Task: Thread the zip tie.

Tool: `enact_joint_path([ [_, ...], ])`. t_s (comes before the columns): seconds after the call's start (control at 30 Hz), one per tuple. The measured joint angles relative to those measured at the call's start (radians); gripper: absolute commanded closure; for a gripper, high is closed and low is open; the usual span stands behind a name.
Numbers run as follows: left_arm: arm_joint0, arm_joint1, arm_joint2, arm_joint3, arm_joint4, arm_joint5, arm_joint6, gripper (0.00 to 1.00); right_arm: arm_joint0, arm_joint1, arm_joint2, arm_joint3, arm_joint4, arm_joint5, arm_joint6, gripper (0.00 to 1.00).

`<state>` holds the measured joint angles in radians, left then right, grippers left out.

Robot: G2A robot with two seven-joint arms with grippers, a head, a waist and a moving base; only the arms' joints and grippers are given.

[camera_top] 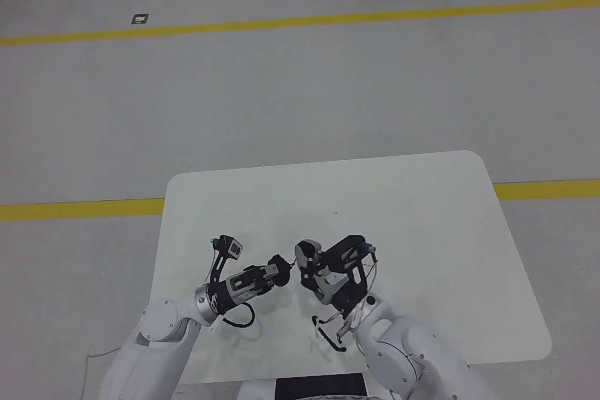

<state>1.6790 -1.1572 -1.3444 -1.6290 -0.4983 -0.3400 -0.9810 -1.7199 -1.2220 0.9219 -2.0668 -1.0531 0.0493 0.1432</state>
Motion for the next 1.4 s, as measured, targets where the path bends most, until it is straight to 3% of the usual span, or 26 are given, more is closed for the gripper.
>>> enact_joint_path([
  [0.5,0.0,0.0,0.0,0.0,0.0,0.0,0.0,1.0,-0.001,-0.004,-0.012,0.013,0.002,-0.004,-0.002,1.0],
  [0.53,0.0,0.0,0.0,0.0,0.0,0.0,0.0,1.0,-0.001,-0.004,-0.012,0.013,0.003,-0.003,-0.003,0.95],
  [0.57,0.0,0.0,0.0,0.0,0.0,0.0,0.0,1.0,-0.001,-0.004,-0.011,0.012,0.003,-0.002,-0.004,0.62],
  [0.6,0.0,0.0,0.0,0.0,0.0,0.0,0.0,1.0,-0.002,-0.005,-0.01,0.012,0.004,0.0,-0.005,0.52],
  [0.63,0.0,0.0,0.0,0.0,0.0,0.0,0.0,1.0,-0.002,-0.005,-0.008,0.01,0.004,0.003,-0.007,0.51],
  [1.0,0.0,0.0,0.0,0.0,0.0,0.0,0.0,1.0,-0.02,-0.002,0.007,-0.006,-0.004,0.002,-0.003,0.54],
  [1.1,0.0,0.0,0.0,0.0,0.0,0.0,0.0,1.0,-0.028,-0.001,0.01,-0.01,-0.005,0.0,-0.005,0.58],
  [1.23,0.0,0.0,0.0,0.0,0.0,0.0,0.0,1.0,-0.041,0.001,0.019,-0.02,-0.007,-0.003,-0.006,0.71],
  [1.4,0.0,0.0,0.0,0.0,0.0,0.0,0.0,1.0,-0.063,0.006,0.034,-0.037,-0.014,-0.011,-0.004,0.73],
])
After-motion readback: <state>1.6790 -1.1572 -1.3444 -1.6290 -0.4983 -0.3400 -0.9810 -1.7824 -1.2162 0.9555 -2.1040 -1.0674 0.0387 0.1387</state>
